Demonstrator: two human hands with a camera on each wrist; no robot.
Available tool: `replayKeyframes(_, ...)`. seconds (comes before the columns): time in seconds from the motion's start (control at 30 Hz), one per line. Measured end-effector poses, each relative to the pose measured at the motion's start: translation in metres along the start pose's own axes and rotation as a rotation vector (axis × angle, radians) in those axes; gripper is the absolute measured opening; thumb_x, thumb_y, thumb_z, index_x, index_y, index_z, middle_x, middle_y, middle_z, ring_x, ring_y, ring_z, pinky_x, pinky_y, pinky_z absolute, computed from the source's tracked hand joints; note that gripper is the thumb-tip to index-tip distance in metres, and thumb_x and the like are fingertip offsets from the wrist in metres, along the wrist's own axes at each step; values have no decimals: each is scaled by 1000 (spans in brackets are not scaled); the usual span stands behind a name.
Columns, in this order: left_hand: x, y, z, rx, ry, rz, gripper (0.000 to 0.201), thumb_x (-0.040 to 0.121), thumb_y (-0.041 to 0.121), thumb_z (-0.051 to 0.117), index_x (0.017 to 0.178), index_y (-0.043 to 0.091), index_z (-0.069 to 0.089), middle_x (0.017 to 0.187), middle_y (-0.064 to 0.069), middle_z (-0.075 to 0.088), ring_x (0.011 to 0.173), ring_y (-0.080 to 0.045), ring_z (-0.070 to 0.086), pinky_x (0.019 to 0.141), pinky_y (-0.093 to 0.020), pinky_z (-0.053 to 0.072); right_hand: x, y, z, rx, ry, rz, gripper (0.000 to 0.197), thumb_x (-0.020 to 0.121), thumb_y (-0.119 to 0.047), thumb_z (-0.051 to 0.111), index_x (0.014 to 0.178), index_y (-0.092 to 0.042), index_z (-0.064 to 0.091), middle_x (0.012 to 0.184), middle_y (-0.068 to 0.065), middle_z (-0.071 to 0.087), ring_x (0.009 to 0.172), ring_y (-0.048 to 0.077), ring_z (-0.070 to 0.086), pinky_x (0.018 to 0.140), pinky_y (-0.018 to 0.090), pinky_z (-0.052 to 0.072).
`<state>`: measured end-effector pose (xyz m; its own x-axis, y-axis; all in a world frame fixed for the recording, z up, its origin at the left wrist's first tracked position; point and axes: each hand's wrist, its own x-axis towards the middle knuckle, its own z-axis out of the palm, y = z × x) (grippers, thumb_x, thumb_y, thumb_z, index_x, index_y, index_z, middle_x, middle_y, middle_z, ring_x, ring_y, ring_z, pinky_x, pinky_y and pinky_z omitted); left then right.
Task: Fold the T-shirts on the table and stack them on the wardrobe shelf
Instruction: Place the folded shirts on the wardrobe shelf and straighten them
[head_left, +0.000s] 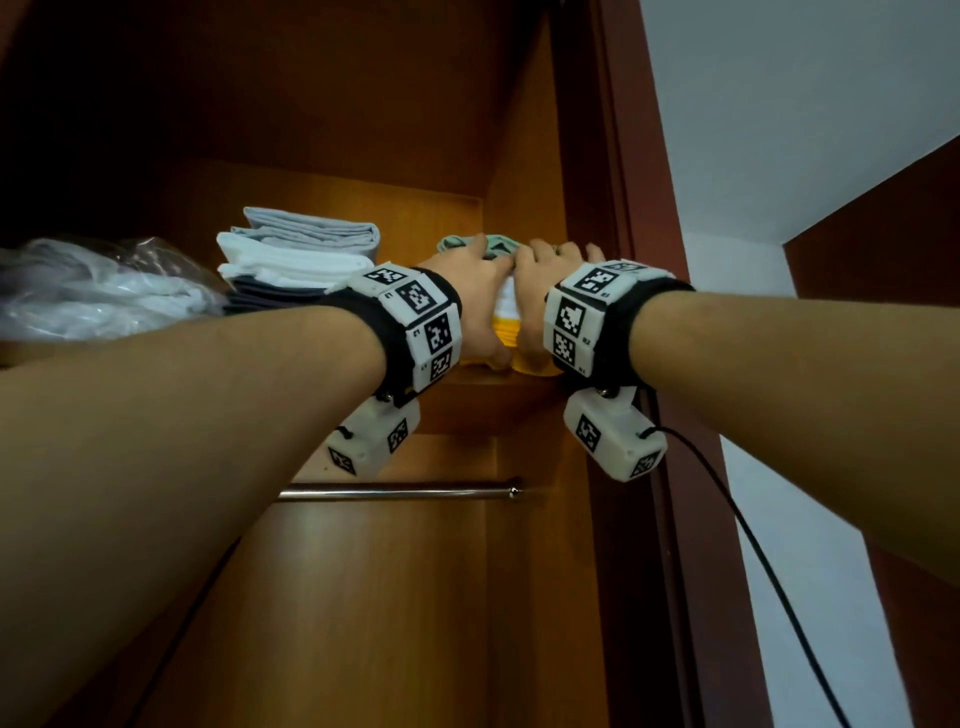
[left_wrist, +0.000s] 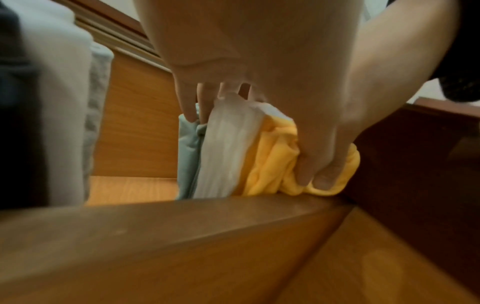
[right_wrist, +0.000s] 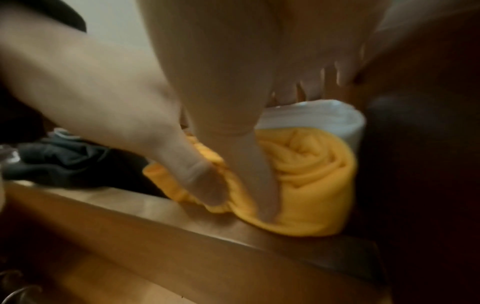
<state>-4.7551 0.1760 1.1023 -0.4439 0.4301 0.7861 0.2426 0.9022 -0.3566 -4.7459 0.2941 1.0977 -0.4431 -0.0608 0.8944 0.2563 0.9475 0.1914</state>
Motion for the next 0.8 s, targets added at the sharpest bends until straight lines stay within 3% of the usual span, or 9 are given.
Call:
replayKeyframes(0.1, -3, -6, 5, 27, -27, -30, 123, 64, 69, 73, 155, 28, 2, 162, -11, -2, 143, -35, 26, 111, -46, 35, 0, 3, 12, -38, -29, -59, 125, 59, -47, 83, 152, -14, 7, 159, 15, 3, 146, 35, 8, 115, 57, 14)
replayKeyframes(0.17, -6, -6, 11, 64, -4, -36, 129, 61, 71, 72, 154, 27, -5, 162, -11, -9, 147, -34, 15, 117, -52, 21, -2, 5, 15, -70, -80, -78, 147, 47, -49, 89, 153, -19, -10, 159, 15, -16, 147, 35, -7, 115, 58, 10)
replayKeyframes(0.2, -7, -5, 13, 80, 13, -40, 133, 59, 71, 73, 154, 26, -7, 162, -11, -11, 148, -33, 8, 118, -54, 13, -4, 5, 16, -71, -78, -80, 148, 48, -49, 89, 152, -20, -12, 158, 15, -19, 147, 35, -9, 115, 58, 10)
replayKeyframes(0.33, -8, 1, 21, 109, 65, -68, 135, 58, 60, 80, 154, 21, -7, 161, -13, -14, 149, -34, -2, 117, -61, 7, -12, 2, 14, 30, -16, -101, 101, 86, -31, 68, 154, -14, -4, 159, 17, -13, 147, 37, -6, 117, 51, 14)
replayKeyframes(0.47, -10, 0, 22, 30, 66, -81, 121, 67, 46, 78, 154, 26, -3, 161, -12, -12, 149, -33, -3, 116, -62, 6, -8, -6, 21, -3, 109, -60, 73, 95, -28, 52, 152, -8, 11, 160, 18, -3, 143, 41, 14, 115, 45, 24)
replayKeyframes(0.57, -11, -6, 18, -30, 66, -89, 110, 70, 49, 75, 153, 33, 5, 162, -11, -10, 149, -35, 0, 115, -63, 11, -8, -11, 23, -41, 78, -15, 74, 95, -32, 48, 152, -7, 8, 161, 14, -2, 141, 40, 19, 113, 46, 27)
replayKeyframes(0.67, -13, -9, 15, -70, 63, -86, 94, 73, 40, 71, 149, 36, 17, 161, -13, -6, 145, -40, 11, 111, -61, 26, -9, -11, 24, 18, 61, 27, 76, 95, -33, 45, 153, -7, 3, 161, 12, -5, 141, 42, 19, 115, 47, 22)
replayKeyframes(0.8, -13, -7, 19, -134, 26, -126, 86, 78, 37, 69, 149, 37, 19, 159, -17, 0, 138, -43, 28, 105, -48, 38, -5, -16, 30, 16, 21, 32, 74, 97, -36, 38, 153, -5, -1, 161, 13, -5, 142, 43, 16, 115, 48, 18)
